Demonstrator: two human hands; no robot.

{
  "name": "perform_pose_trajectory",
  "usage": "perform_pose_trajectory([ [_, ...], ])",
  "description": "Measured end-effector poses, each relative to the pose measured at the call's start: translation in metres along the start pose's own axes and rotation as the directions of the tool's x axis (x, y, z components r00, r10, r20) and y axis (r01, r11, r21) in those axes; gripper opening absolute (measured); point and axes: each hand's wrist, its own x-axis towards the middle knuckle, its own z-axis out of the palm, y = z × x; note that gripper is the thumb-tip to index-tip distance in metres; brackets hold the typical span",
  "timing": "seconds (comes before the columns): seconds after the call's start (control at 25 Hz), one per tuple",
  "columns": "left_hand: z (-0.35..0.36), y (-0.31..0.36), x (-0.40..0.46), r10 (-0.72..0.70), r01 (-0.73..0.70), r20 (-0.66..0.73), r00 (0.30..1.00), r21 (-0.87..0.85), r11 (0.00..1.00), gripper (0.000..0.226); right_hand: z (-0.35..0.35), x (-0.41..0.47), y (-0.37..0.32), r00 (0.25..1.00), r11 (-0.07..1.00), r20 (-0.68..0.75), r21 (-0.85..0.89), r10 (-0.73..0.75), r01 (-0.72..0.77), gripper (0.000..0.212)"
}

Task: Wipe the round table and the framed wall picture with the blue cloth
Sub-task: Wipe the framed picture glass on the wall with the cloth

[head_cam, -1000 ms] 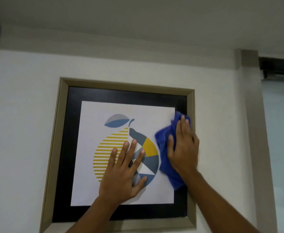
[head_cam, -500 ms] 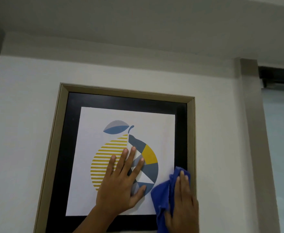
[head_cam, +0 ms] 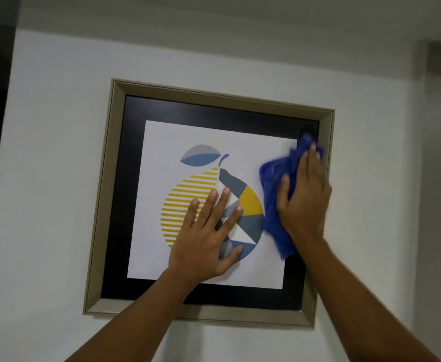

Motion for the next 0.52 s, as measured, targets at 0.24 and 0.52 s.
perform_pose_trajectory([
  [0.24, 0.002, 0.000, 0.002, 0.003, -0.002, -0.036, 0.999, 0.015, 1.000, 0.080, -0.018, -0.152, 0.010, 0.972, 0.997, 0.221, -0.024, 0.073, -0.070, 0.089],
  [0.52, 0.003, -0.003, 0.001, 0.001, -0.001, 0.005, 1.000, -0.014, 1.000, 0.079, -0.006, 0.051, -0.006, 0.987, 0.969, 0.147, -0.225, -0.070, 0.102, 0.062],
])
